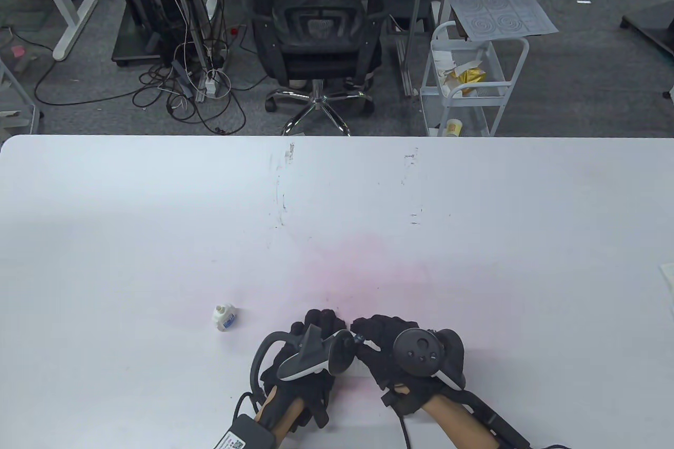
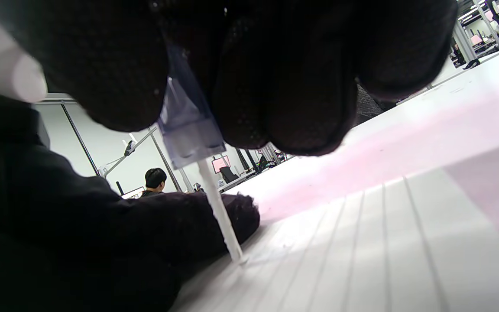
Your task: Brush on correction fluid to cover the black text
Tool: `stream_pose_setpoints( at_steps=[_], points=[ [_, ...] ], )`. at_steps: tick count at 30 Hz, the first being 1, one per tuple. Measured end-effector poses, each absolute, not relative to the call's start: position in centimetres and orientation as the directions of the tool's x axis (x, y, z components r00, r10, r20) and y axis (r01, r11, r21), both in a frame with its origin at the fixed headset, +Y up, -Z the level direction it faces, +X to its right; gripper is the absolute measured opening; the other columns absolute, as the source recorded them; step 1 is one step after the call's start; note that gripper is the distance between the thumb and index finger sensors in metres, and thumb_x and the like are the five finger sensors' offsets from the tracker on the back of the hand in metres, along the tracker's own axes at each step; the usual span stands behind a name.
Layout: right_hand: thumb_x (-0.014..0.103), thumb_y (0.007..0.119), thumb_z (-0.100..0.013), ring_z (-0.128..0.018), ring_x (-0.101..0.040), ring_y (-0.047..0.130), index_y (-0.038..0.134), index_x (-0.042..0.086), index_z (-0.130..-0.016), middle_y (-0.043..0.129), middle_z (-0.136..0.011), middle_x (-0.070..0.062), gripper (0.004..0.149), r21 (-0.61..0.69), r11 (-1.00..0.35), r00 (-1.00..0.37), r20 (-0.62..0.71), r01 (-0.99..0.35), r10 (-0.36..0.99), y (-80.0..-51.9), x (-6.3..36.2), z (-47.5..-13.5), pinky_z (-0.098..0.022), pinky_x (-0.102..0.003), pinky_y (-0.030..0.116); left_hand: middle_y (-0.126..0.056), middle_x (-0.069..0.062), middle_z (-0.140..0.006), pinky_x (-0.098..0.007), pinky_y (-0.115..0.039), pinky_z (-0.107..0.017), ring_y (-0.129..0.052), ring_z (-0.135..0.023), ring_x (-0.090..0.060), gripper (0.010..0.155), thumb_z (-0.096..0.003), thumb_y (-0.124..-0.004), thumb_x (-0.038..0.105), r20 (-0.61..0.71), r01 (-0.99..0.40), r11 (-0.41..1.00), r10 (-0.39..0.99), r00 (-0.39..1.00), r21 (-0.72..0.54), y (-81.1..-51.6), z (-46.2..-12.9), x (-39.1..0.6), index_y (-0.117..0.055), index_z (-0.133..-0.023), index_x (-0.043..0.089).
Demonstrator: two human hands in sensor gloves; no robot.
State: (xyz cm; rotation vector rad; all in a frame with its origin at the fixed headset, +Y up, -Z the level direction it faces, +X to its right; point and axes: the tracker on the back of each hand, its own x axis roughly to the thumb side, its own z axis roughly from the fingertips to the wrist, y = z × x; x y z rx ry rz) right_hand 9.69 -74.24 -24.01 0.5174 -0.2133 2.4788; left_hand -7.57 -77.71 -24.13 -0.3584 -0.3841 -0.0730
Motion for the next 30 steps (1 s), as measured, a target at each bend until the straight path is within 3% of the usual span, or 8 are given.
stream_pose_setpoints(
  at_steps=[9,19,26,30],
  points=[
    [0.043,0.091,-0.032,-0.049,-0.030,0.103,0.089,0.021,-0.075,0.093,-0.068,-0.005,0.048,-0.104,-0.779,-0.744,0.398,-0.618,0.537,-73.80,10.38,-23.82,-0.048,-0.053,0.079,-0.032,-0.008,-0.116,-0.049,-0.049,-0.080,-0.042,-0.111,-0.034,0.063,-0.0504,-0.061,0.043,0.379,0.137,0.935,-0.002,0.925,-0.328,-77.71,-24.13,-7.57,-0.038,-0.106,0.026],
    [0.043,0.091,-0.032,-0.050,-0.030,0.103,0.089,0.021,-0.075,0.093,-0.069,-0.005,0.048,-0.094,-0.824,-0.783,0.388,-0.559,0.486,-74.07,10.27,-23.92,-0.048,-0.053,0.079,-0.032,-0.008,-0.116,-0.048,-0.049,-0.080,-0.041,-0.111,-0.034,0.063,-0.0504,-0.061,0.043,0.379,0.137,0.935,-0.002,0.925,-0.328,-77.71,-24.13,-7.57,-0.037,-0.106,0.026],
    [0.043,0.091,-0.032,-0.050,-0.030,0.103,0.088,0.022,-0.075,0.093,-0.069,-0.005,0.048,-0.103,-0.777,-0.737,0.415,-0.621,0.534,-73.88,10.10,-23.83,-0.048,-0.053,0.079,-0.032,-0.007,-0.116,-0.048,-0.049,-0.080,-0.041,-0.111,-0.034,0.063,-0.0503,-0.061,0.043,0.379,0.137,0.935,-0.002,0.925,-0.328,-77.71,-24.13,-7.57,-0.037,-0.106,0.026],
    [0.042,0.091,-0.032,-0.050,-0.030,0.103,0.088,0.021,-0.075,0.093,-0.069,-0.005,0.048,-0.084,-0.803,-0.757,0.404,-0.590,0.514,-74.24,9.78,-24.00,-0.048,-0.053,0.079,-0.032,-0.007,-0.116,-0.049,-0.049,-0.080,-0.041,-0.111,-0.034,0.063,-0.0503,-0.061,0.043,0.379,0.137,0.935,-0.002,0.925,-0.328,-77.71,-24.13,-7.57,-0.037,-0.106,0.026]
  ],
)
